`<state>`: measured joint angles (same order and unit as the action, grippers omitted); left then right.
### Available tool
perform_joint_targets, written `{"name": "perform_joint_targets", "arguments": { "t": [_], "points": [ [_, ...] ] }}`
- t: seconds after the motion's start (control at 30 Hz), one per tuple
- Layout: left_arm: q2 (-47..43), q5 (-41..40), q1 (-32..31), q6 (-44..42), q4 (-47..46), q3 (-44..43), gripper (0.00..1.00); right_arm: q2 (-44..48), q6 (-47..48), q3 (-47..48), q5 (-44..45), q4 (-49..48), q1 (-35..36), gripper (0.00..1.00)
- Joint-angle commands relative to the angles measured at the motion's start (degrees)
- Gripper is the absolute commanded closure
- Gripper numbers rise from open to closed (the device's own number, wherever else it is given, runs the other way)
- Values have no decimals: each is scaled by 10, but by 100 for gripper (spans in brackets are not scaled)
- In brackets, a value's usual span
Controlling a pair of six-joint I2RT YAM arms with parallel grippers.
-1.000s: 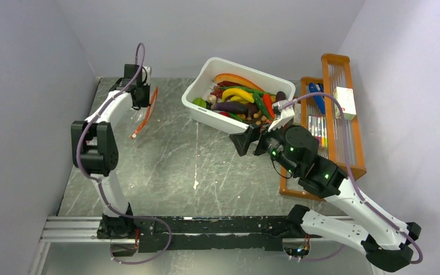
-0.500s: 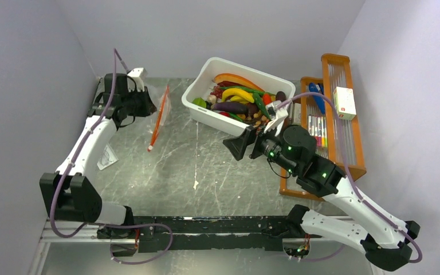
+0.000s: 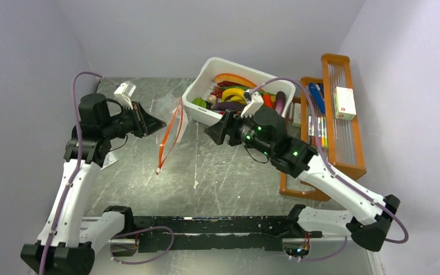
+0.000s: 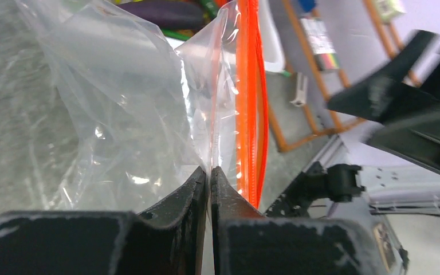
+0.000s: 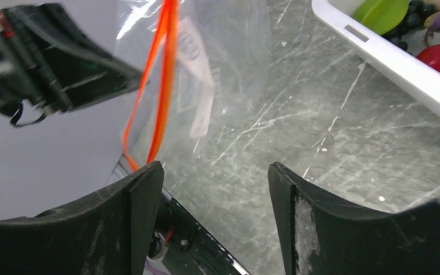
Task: Place the food in the zip-top bag and seal the zipper
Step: Open the zipper of the food storage bag.
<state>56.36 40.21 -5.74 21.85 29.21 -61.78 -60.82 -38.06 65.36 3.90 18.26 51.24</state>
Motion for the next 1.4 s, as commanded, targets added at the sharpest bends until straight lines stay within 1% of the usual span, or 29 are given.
{"name": "perform_joint_targets", "arguments": {
  "t": [0.0, 0.07, 0.17, 0.27, 0.33, 0.47, 0.53, 0.57, 0.63, 0.73, 0.83, 0.93, 1.0, 1.13, 1.27, 1.37],
  "points": [
    [-44, 98, -1, 106, -47, 19, 93, -45, -40, 18, -15, -28, 3, 39],
    [-65, 125, -1, 150, -91, 38, 93, -60, -43, 19, -34, -49, 3, 48],
    [-89, 144, -1, 180, -133, 66, 93, -66, -38, 7, -47, -83, 3, 49],
    [-103, 168, -1, 223, -185, 98, 93, -59, -36, -30, -37, -122, 3, 54],
    [-109, 178, -1, 251, -212, 115, 93, -58, -33, -43, -33, -139, 3, 55],
    [-114, 185, -2, 285, -231, 129, 93, -70, -40, -51, -48, -157, 3, 55],
    [-110, 182, -1, 267, -214, 122, 93, -76, -53, -50, -78, -172, 3, 54],
    [-108, 167, -1, 248, -179, 115, 93, -78, -59, -50, -95, -180, 3, 52],
    [-102, 150, -1, 212, -139, 99, 93, -77, -70, -50, -111, -187, 3, 49],
    [-97, 149, -1, 188, -128, 103, 93, -69, -77, -34, -71, -141, 3, 49],
    [-94, 116, -2, 164, -119, 114, 93, -54, -86, -19, -12, -97, 3, 49],
    [-83, 121, -1, 155, -119, 118, 93, -37, -85, -11, 11, -86, 3, 49],
    [-84, 125, -2, 160, -128, 125, 93, -44, -98, -7, -11, -86, 3, 48],
    [-95, 103, -2, 159, -140, 135, 93, -84, -122, 0, -57, -94, 6, 48],
    [-95, 59, -1, 130, -116, 130, 93, -105, -153, -12, -73, -116, 6, 46],
    [-91, 53, -1, 119, -115, 130, 93, -113, -169, -26, -80, -145, 6, 46]
  ]
}}
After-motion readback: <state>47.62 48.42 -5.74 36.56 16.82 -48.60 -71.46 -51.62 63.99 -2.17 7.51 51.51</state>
